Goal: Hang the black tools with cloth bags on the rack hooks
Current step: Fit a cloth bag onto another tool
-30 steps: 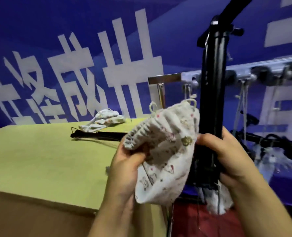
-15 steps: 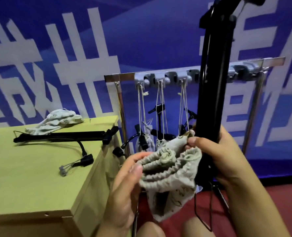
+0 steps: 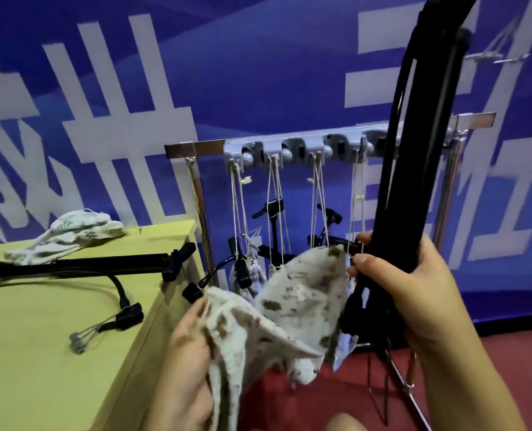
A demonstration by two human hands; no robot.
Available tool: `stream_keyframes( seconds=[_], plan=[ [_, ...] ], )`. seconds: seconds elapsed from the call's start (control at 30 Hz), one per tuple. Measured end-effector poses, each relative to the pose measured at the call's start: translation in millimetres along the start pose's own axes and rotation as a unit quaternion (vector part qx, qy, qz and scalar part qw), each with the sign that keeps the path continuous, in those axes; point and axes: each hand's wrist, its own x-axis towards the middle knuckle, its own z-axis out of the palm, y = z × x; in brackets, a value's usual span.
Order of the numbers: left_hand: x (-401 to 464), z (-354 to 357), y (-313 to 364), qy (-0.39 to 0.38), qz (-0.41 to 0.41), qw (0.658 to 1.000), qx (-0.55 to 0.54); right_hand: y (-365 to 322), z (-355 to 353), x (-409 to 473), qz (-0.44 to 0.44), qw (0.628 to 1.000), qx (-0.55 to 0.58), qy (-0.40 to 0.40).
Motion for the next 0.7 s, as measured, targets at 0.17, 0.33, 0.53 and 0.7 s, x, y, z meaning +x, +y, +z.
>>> stream_keyframes(
  seconds=[0.17, 0.33, 0.53, 0.7],
  plan=[
    [-1.2, 34.7, 14.1, -0.022, 0.064, 0.998, 0.009, -5.2, 0.6, -4.7, 0.008, 0.997, -0.004, -0.077],
    [-5.6, 75.0, 8.2, -0.034, 0.086, 0.995, 0.031, 2.0, 16.8, -13.8, 0.021, 0.992, -0.008, -0.122],
    [-7.3, 83.3, 3.0, -0.113, 0.123, 0.983, 0.081, 13.9, 22.9, -15.3, 0.026, 0.988, -0.053, -0.142],
    [1.7, 66.3, 6.7, -0.115, 0.158, 0.962, 0.190, 13.0, 18.5, -10.4, 0.032, 0.990, -0.040, -0.132]
  ],
)
